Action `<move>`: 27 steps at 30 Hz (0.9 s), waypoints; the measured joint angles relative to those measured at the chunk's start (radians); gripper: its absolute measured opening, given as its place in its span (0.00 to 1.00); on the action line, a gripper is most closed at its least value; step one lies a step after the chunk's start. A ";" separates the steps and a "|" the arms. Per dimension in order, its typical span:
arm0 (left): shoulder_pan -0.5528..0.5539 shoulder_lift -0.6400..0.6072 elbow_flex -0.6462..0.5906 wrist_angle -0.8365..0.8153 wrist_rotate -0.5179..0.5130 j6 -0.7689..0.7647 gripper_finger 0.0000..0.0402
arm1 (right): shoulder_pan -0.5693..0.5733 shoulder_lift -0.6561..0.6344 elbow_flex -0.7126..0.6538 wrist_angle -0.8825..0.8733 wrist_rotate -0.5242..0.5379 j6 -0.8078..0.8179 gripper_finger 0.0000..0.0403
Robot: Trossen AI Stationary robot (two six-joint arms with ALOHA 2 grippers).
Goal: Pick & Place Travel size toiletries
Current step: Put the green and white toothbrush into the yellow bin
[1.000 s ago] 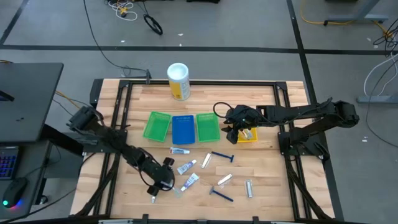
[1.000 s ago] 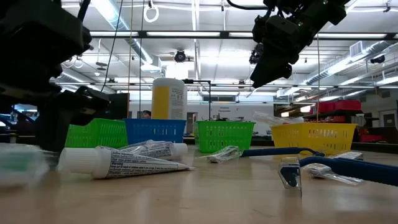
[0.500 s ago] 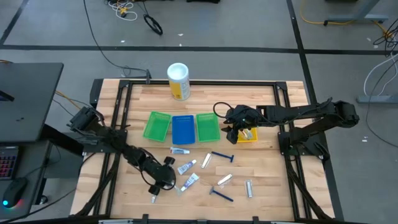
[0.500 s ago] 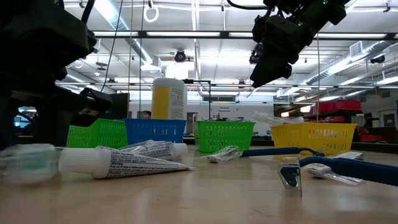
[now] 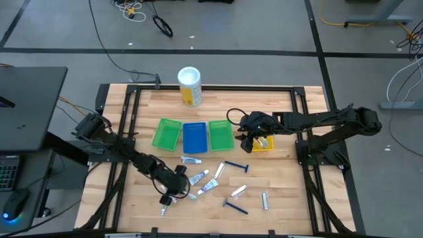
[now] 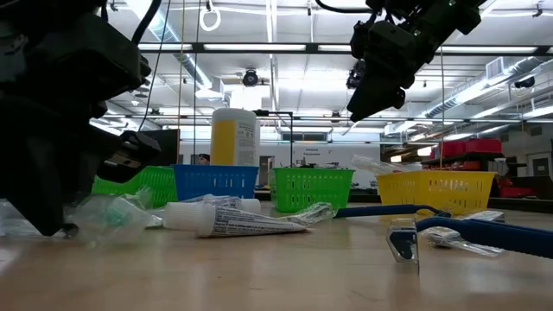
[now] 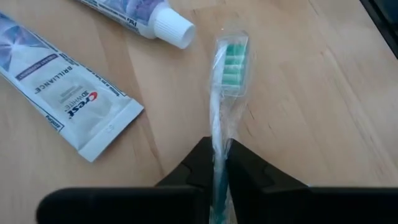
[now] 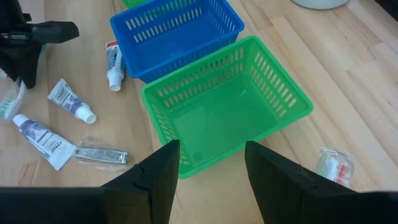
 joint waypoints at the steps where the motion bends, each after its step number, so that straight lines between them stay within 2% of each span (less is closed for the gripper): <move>1: 0.000 0.000 0.007 -0.003 -0.001 0.009 0.11 | 0.000 0.000 0.000 0.000 0.000 0.000 0.48; 6: 0.002 -0.016 0.047 -0.015 0.009 0.079 0.09 | 0.000 0.000 0.000 0.000 0.000 0.000 0.48; 13: 0.066 -0.134 0.060 -0.011 -0.026 0.094 0.10 | 0.000 0.000 0.000 0.046 0.000 -0.018 0.48; 17: 0.112 -0.231 0.060 -0.008 -0.043 0.124 0.12 | 0.000 0.000 0.000 0.115 0.000 -0.113 0.48; 22: 0.172 -0.348 0.061 0.015 -0.120 0.172 0.09 | 0.019 0.000 0.000 0.223 0.001 -0.243 0.48; 27: 0.227 -0.421 0.061 0.104 -0.165 0.266 0.10 | 0.067 0.000 0.000 0.310 0.010 -0.367 0.48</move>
